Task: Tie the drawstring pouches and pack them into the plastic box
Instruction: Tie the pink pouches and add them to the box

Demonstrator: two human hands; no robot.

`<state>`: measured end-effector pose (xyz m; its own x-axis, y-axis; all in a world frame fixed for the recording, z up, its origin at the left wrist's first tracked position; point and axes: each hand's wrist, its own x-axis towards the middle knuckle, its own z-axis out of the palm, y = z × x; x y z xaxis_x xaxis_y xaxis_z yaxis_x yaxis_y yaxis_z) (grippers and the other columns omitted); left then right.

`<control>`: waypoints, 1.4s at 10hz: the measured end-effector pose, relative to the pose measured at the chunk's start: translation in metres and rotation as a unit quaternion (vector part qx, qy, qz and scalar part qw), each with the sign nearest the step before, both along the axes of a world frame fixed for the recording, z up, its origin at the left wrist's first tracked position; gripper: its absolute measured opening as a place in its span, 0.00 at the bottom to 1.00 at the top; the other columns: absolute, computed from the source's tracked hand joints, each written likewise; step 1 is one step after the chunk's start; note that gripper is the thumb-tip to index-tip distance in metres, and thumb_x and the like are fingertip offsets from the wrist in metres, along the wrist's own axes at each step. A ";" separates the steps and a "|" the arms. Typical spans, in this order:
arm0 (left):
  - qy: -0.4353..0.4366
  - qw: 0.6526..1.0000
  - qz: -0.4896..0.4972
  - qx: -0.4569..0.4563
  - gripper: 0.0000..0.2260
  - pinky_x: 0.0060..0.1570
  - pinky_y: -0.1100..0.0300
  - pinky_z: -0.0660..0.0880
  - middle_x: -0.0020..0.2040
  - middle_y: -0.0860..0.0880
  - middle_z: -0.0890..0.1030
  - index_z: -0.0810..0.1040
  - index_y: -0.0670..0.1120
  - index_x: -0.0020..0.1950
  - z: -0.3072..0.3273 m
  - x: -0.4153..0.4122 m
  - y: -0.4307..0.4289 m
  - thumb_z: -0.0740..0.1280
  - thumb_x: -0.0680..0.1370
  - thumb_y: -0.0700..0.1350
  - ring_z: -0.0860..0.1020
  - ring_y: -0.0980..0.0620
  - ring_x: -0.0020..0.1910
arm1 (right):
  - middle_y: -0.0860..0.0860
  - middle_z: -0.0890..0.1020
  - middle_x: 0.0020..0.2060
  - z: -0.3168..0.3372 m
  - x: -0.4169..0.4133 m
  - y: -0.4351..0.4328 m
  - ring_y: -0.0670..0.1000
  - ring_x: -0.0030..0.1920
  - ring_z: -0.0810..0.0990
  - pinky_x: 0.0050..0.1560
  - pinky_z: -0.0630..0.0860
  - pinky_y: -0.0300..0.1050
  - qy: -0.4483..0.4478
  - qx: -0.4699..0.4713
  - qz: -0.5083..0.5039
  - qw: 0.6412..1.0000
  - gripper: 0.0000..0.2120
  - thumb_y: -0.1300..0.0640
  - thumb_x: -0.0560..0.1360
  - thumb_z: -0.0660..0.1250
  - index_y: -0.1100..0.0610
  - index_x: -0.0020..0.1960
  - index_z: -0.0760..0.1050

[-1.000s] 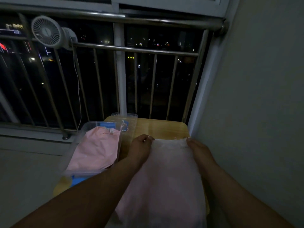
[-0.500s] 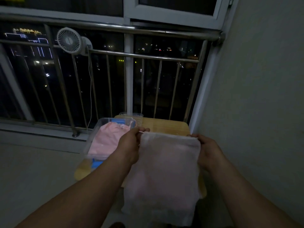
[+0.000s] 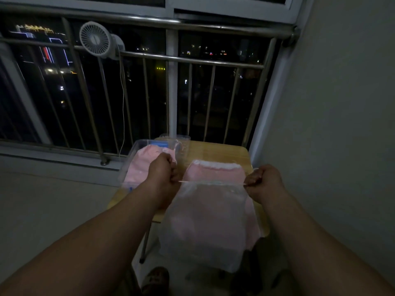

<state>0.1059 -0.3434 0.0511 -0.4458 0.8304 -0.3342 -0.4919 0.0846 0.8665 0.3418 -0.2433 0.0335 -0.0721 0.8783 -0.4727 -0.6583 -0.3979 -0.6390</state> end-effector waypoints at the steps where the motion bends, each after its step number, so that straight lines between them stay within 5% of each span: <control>1: 0.233 0.972 -0.023 -0.011 0.12 0.29 0.62 0.66 0.27 0.54 0.67 0.71 0.47 0.29 -0.011 0.002 -0.003 0.58 0.73 0.45 0.66 0.53 0.26 | 0.47 0.60 0.24 -0.006 0.005 -0.006 0.46 0.21 0.56 0.23 0.51 0.36 -0.134 0.019 0.026 0.990 0.14 0.58 0.76 0.55 0.50 0.33 0.58; 2: 0.439 0.896 -0.061 -0.007 0.12 0.37 0.58 0.73 0.35 0.52 0.74 0.73 0.45 0.40 -0.026 -0.013 -0.003 0.59 0.82 0.45 0.71 0.55 0.33 | 0.50 0.68 0.29 -0.010 0.020 -0.009 0.50 0.26 0.66 0.26 0.64 0.41 -0.371 0.082 0.024 0.925 0.13 0.54 0.78 0.60 0.52 0.35 0.66; 3: 0.566 0.818 -0.102 -0.008 0.16 0.48 0.49 0.80 0.43 0.46 0.81 0.78 0.42 0.46 -0.031 -0.018 -0.004 0.55 0.86 0.45 0.79 0.48 0.42 | 0.51 0.72 0.33 -0.012 0.030 -0.012 0.51 0.31 0.71 0.33 0.70 0.44 -0.513 0.154 0.037 0.844 0.15 0.53 0.82 0.59 0.52 0.36 0.68; 4: 0.574 0.807 -0.142 0.007 0.14 0.52 0.45 0.79 0.45 0.46 0.81 0.77 0.47 0.49 -0.025 -0.012 -0.001 0.54 0.86 0.49 0.79 0.48 0.44 | 0.53 0.74 0.32 0.003 0.019 -0.014 0.52 0.32 0.72 0.35 0.69 0.44 -0.571 0.204 0.055 0.794 0.16 0.57 0.82 0.57 0.53 0.36 0.69; 5: 0.571 0.800 -0.183 0.020 0.14 0.48 0.48 0.78 0.44 0.46 0.80 0.75 0.47 0.49 -0.005 0.001 0.008 0.58 0.85 0.56 0.79 0.47 0.44 | 0.61 0.80 0.32 0.032 -0.006 -0.017 0.54 0.31 0.78 0.38 0.75 0.48 -0.459 0.230 0.083 0.854 0.12 0.60 0.77 0.59 0.60 0.36 0.75; 6: 0.630 0.746 -0.215 0.028 0.19 0.40 0.54 0.71 0.42 0.52 0.75 0.74 0.49 0.51 0.011 0.021 0.022 0.62 0.81 0.65 0.75 0.53 0.41 | 0.58 0.85 0.44 0.063 -0.031 -0.028 0.54 0.45 0.82 0.50 0.77 0.52 -0.454 0.323 0.157 0.815 0.13 0.55 0.78 0.64 0.56 0.38 0.82; 7: 0.600 0.757 -0.251 0.061 0.19 0.42 0.55 0.72 0.42 0.52 0.78 0.77 0.45 0.56 0.027 0.043 0.030 0.59 0.84 0.60 0.77 0.54 0.41 | 0.47 0.82 0.49 0.087 -0.053 -0.042 0.47 0.52 0.79 0.46 0.73 0.44 -0.449 0.384 0.215 0.777 0.09 0.53 0.79 0.66 0.54 0.47 0.84; 8: 0.570 0.772 -0.257 0.114 0.14 0.40 0.58 0.69 0.39 0.49 0.77 0.78 0.44 0.51 0.041 0.053 0.032 0.56 0.87 0.46 0.75 0.55 0.37 | 0.47 0.84 0.52 0.096 -0.064 -0.047 0.46 0.55 0.80 0.46 0.73 0.41 -0.422 0.404 0.216 0.782 0.12 0.49 0.82 0.63 0.50 0.53 0.85; 9: 0.545 0.805 -0.222 0.079 0.14 0.39 0.58 0.72 0.40 0.49 0.77 0.76 0.48 0.47 0.045 0.050 0.036 0.56 0.87 0.50 0.76 0.53 0.38 | 0.52 0.82 0.54 0.077 -0.055 -0.047 0.53 0.57 0.80 0.49 0.76 0.49 -0.410 0.344 0.118 0.836 0.14 0.49 0.83 0.59 0.53 0.60 0.79; 10: 0.446 0.874 -0.187 0.039 0.16 0.34 0.59 0.70 0.37 0.50 0.74 0.76 0.43 0.50 0.045 0.041 0.039 0.58 0.86 0.54 0.72 0.54 0.33 | 0.56 0.83 0.50 0.034 -0.044 -0.055 0.59 0.54 0.82 0.58 0.79 0.61 -0.468 0.302 0.161 0.815 0.09 0.53 0.82 0.61 0.54 0.56 0.78; 11: 0.414 0.888 -0.196 0.033 0.13 0.33 0.58 0.70 0.39 0.48 0.74 0.75 0.47 0.50 0.044 0.038 0.039 0.57 0.86 0.52 0.71 0.51 0.34 | 0.49 0.83 0.51 -0.003 -0.046 -0.069 0.51 0.53 0.82 0.60 0.79 0.56 -0.469 0.295 0.233 0.799 0.04 0.52 0.81 0.66 0.48 0.55 0.77; 12: 0.371 0.909 -0.188 0.031 0.16 0.34 0.56 0.68 0.37 0.48 0.72 0.76 0.41 0.59 0.039 0.040 0.038 0.57 0.86 0.52 0.69 0.51 0.33 | 0.46 0.82 0.56 -0.018 -0.050 -0.074 0.47 0.55 0.79 0.61 0.77 0.50 -0.482 0.305 0.229 0.789 0.07 0.49 0.82 0.66 0.47 0.58 0.78; 14: 0.335 0.920 -0.198 0.030 0.15 0.39 0.54 0.69 0.35 0.48 0.72 0.74 0.46 0.45 0.033 0.044 0.035 0.56 0.87 0.52 0.68 0.51 0.33 | 0.46 0.83 0.59 -0.023 -0.057 -0.073 0.47 0.58 0.79 0.66 0.75 0.50 -0.497 0.329 0.262 0.759 0.09 0.48 0.84 0.62 0.45 0.59 0.81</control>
<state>0.1500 -0.3080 0.0836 -0.1929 0.9803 -0.0421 0.2146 0.0840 0.9731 0.2845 -0.3165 0.0107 -0.3876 0.9218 0.0063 0.4171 0.1815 -0.8906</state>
